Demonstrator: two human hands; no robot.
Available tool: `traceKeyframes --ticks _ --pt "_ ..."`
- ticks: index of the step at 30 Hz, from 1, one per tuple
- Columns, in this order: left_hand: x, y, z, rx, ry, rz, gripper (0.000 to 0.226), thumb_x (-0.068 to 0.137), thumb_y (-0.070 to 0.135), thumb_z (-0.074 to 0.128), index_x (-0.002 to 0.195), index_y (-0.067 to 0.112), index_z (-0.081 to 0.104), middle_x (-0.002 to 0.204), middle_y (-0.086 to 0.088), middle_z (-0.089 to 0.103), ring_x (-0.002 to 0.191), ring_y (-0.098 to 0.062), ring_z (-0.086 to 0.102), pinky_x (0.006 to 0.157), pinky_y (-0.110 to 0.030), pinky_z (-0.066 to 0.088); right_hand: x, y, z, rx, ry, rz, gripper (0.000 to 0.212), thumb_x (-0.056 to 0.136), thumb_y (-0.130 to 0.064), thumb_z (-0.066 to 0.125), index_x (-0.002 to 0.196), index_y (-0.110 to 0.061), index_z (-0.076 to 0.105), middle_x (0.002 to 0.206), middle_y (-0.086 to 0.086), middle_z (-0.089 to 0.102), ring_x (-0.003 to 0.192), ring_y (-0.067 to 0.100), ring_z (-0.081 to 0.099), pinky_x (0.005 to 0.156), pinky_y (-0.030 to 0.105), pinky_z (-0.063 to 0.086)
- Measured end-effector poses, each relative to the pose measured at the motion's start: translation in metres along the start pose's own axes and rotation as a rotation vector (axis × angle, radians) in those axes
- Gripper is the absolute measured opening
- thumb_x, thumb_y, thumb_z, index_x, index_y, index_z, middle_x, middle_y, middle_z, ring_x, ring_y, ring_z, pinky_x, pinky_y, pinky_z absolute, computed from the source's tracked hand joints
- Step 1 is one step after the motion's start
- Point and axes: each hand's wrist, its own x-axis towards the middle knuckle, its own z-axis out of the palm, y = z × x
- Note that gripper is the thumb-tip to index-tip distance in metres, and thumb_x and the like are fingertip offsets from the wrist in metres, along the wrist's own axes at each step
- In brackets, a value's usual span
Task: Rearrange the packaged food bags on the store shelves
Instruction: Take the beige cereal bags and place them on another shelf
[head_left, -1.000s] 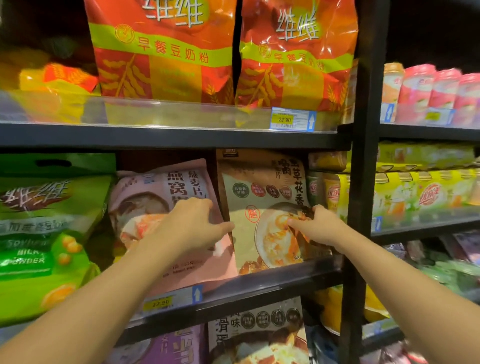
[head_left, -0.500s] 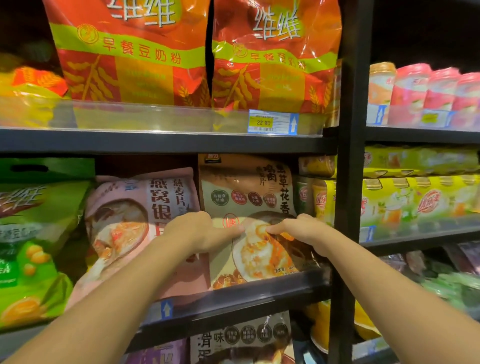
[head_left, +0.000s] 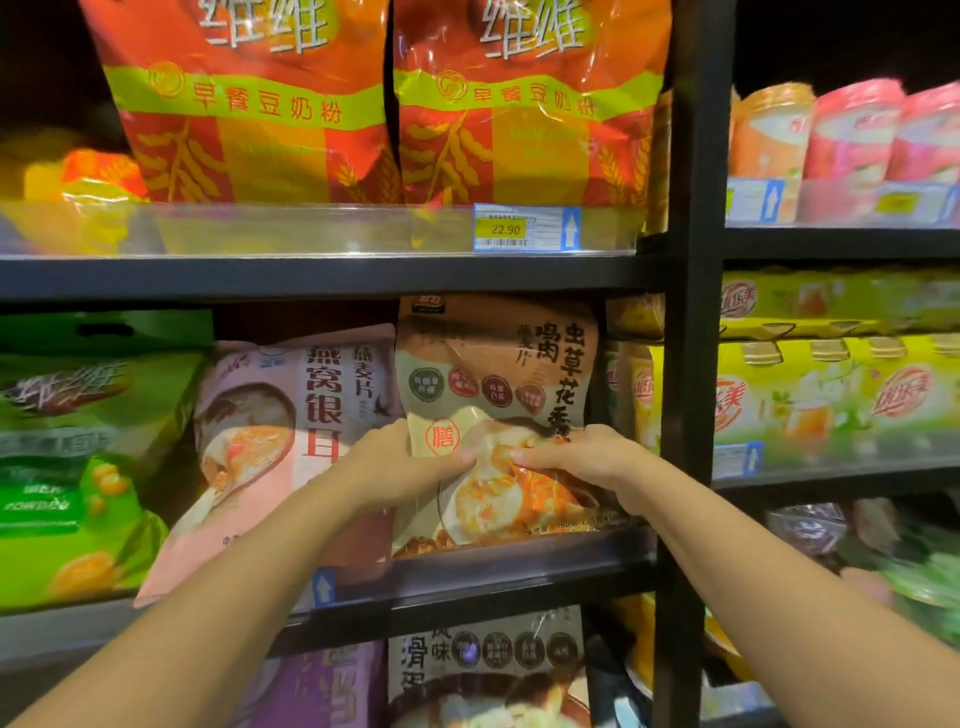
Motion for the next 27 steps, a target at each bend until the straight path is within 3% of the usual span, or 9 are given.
traceKeyframes --ticks 2,4,8,12,16,19,22,27 --pt "0.0 0.001 0.003 -0.013 0.011 0.002 0.042 0.088 0.066 0.065 0.118 0.038 0.06 0.126 0.005 0.069 0.119 -0.021 0.062 0.106 -0.042 0.048 -0.006 0.001 0.001 0.034 -0.021 -0.047 0.089 0.07 -0.059 0.09 0.143 -0.022 0.056 0.122 -0.001 0.066 0.103 0.017 0.064 0.081 0.031 0.05" --pt "-0.001 0.001 0.006 0.026 0.033 -0.009 0.038 0.09 0.066 0.063 0.117 0.041 0.053 0.135 -0.001 0.063 0.134 -0.03 0.049 0.116 -0.05 0.036 -0.01 0.002 0.003 0.057 -0.016 -0.089 0.08 0.074 -0.057 0.088 0.141 -0.026 0.058 0.124 -0.004 0.067 0.108 0.016 0.064 0.086 0.031 0.049" --pt "-0.001 -0.004 0.014 -0.027 0.02 -0.068 0.061 0.087 0.069 0.06 0.138 0.038 0.046 0.146 -0.014 0.046 0.147 -0.036 0.022 0.119 -0.054 0.029 -0.014 0.007 0.006 0.067 0.067 -0.163 0.079 0.075 -0.053 0.089 0.142 -0.024 0.058 0.125 -0.006 0.068 0.109 0.012 0.063 0.077 0.022 0.048" --pt "0.0 -0.01 0.019 -0.132 0.046 -0.032 0.066 0.082 0.07 0.061 0.138 0.036 0.051 0.139 -0.009 0.055 0.137 -0.031 0.045 0.114 -0.054 0.039 -0.015 0.009 0.01 0.064 0.163 -0.164 0.083 0.072 -0.054 0.091 0.141 -0.02 0.059 0.127 -0.001 0.069 0.117 0.019 0.065 0.098 0.035 0.051" --pt "0.001 -0.016 0.014 -0.351 0.072 0.04 0.038 0.098 0.051 0.061 0.133 0.035 0.058 0.123 0.018 0.068 0.119 -0.01 0.062 0.095 -0.032 0.051 -0.017 -0.001 0.009 0.028 0.252 -0.221 0.071 0.068 -0.057 0.091 0.126 -0.023 0.068 0.113 -0.006 0.074 0.108 0.017 0.069 0.102 0.044 0.055" --pt "0.0 -0.015 0.008 -0.451 0.107 0.07 0.019 0.1 0.046 0.06 0.118 0.04 0.062 0.112 0.024 0.07 0.11 -0.002 0.066 0.08 -0.021 0.05 -0.018 -0.013 0.006 0.035 0.26 -0.217 0.061 0.068 -0.057 0.091 0.115 -0.023 0.071 0.106 -0.006 0.075 0.103 0.016 0.07 0.094 0.039 0.058" --pt "-0.003 -0.01 0.004 -0.514 0.128 0.104 0.016 0.101 0.045 0.059 0.116 0.041 0.063 0.114 0.02 0.073 0.107 -0.004 0.069 0.088 -0.028 0.054 -0.024 -0.022 -0.002 0.069 0.239 -0.217 0.044 0.069 -0.056 0.091 0.097 -0.03 0.068 0.097 -0.008 0.077 0.096 0.014 0.072 0.079 0.031 0.057" --pt "-0.012 -0.004 0.002 -0.507 0.204 0.124 0.02 0.102 0.042 0.058 0.121 0.037 0.058 0.109 0.024 0.067 0.104 0.002 0.063 0.076 -0.02 0.047 -0.037 -0.029 -0.005 0.104 0.179 -0.185 0.04 0.079 -0.051 0.087 0.102 -0.025 0.067 0.092 -0.005 0.079 0.089 0.014 0.074 0.067 0.027 0.052"
